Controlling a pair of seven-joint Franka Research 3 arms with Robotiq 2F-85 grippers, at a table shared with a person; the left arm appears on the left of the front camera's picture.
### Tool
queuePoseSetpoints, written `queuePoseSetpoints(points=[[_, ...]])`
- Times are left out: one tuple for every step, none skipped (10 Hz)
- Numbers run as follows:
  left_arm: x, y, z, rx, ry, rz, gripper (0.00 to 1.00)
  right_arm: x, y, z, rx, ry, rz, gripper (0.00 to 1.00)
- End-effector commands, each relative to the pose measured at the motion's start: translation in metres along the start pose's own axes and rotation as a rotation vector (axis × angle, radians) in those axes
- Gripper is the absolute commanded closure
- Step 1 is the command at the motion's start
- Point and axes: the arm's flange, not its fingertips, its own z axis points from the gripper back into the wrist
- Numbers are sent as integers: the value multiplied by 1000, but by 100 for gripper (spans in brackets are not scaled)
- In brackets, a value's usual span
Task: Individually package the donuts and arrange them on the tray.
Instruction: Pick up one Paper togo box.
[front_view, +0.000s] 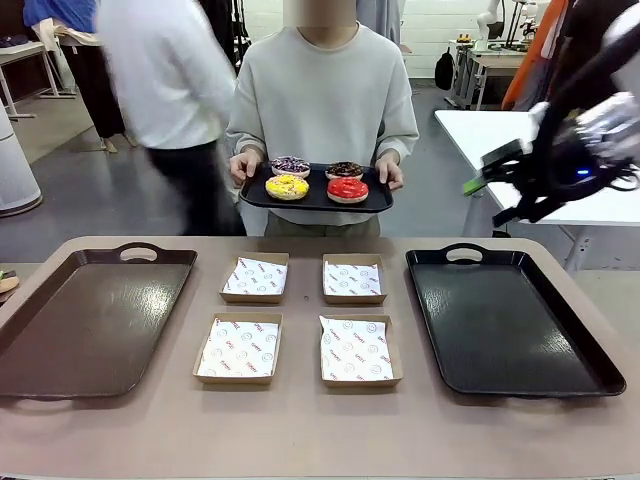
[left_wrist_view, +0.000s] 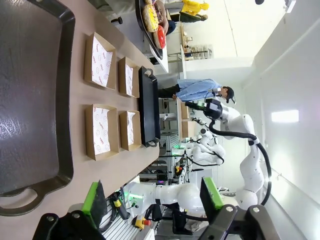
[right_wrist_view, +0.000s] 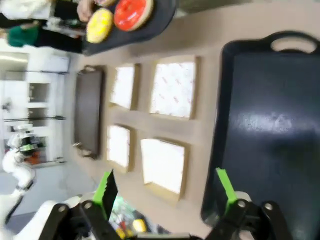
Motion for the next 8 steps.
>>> queuePoseSetpoints(points=[[2,-1,0,-11,-11,-5,0,27,10,-42,-200,64,23,0],[2,-1,0,-11,-11,-5,0,33,18,-62,-270,60,47,0],[2,-1,0,-11,-11,-5,0,36,26,-80,-328,66,68,0],[2,-1,0,-11,-11,-5,0,37,35,-91,-357,69,89,0],[2,-1,0,-11,-11,-5,0,35,45,-99,-384,70,117,0],[2,-1,0,-11,-11,-5,0,28,50,-107,-409,79,137,0],[2,-1,0,-11,-11,-5,0,19,55,-117,-436,88,153,0],[2,-1,0,-11,-11,-5,0,10,57,-127,-467,105,167,0]])
